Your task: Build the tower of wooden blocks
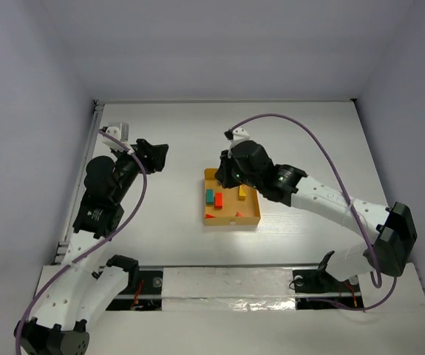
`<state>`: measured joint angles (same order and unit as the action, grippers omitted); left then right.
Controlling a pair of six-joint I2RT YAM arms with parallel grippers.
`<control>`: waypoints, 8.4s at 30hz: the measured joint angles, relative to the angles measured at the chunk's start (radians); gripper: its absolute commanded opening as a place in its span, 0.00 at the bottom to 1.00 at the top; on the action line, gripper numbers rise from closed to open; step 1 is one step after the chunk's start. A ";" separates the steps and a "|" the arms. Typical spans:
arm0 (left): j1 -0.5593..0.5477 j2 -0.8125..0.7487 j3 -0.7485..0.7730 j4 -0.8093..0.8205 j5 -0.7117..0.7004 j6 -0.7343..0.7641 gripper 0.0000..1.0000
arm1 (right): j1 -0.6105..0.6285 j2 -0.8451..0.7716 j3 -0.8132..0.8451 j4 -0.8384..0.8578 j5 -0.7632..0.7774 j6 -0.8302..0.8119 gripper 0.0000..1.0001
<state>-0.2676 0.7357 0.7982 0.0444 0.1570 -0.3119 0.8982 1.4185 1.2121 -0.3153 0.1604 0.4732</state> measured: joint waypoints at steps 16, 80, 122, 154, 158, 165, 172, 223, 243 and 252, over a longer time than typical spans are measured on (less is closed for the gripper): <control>0.001 -0.105 -0.014 -0.011 -0.039 0.024 0.00 | 0.026 0.259 0.102 -0.019 0.080 0.057 0.56; 0.001 -0.103 -0.014 -0.027 -0.060 0.022 0.09 | 0.098 0.445 0.011 0.029 -0.003 0.104 0.31; 0.001 -0.082 -0.020 -0.027 -0.057 0.022 0.09 | -0.154 0.170 -0.439 1.000 -0.761 0.803 0.00; 0.001 -0.060 -0.020 -0.027 -0.058 0.022 0.08 | -0.237 0.558 -0.419 1.707 -0.862 1.487 0.00; 0.001 -0.060 -0.020 -0.027 -0.061 0.022 0.08 | -0.238 0.549 -0.409 1.704 -0.867 1.487 0.00; 0.001 -0.057 -0.020 -0.027 -0.063 0.022 0.08 | -0.248 0.553 -0.360 1.665 -0.868 1.500 0.00; 0.001 -0.050 -0.020 -0.027 -0.066 0.023 0.06 | -0.282 0.542 -0.384 1.677 -0.885 1.508 0.00; 0.001 -0.053 -0.024 -0.032 -0.127 0.042 0.08 | -0.461 0.210 -0.304 1.495 -1.023 1.211 0.00; -0.007 -0.179 -0.024 -0.034 -0.078 0.029 0.11 | -0.576 0.334 0.084 -0.037 -0.013 -0.150 0.00; -0.058 -0.234 -0.024 -0.043 -0.093 0.029 0.14 | -0.596 0.412 0.082 -0.023 0.074 -0.242 0.00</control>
<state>-0.3260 0.5014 0.7742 0.0010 0.0639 -0.2829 0.3019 1.8309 1.2942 -0.3386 0.2340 0.2314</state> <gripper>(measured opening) 0.131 0.027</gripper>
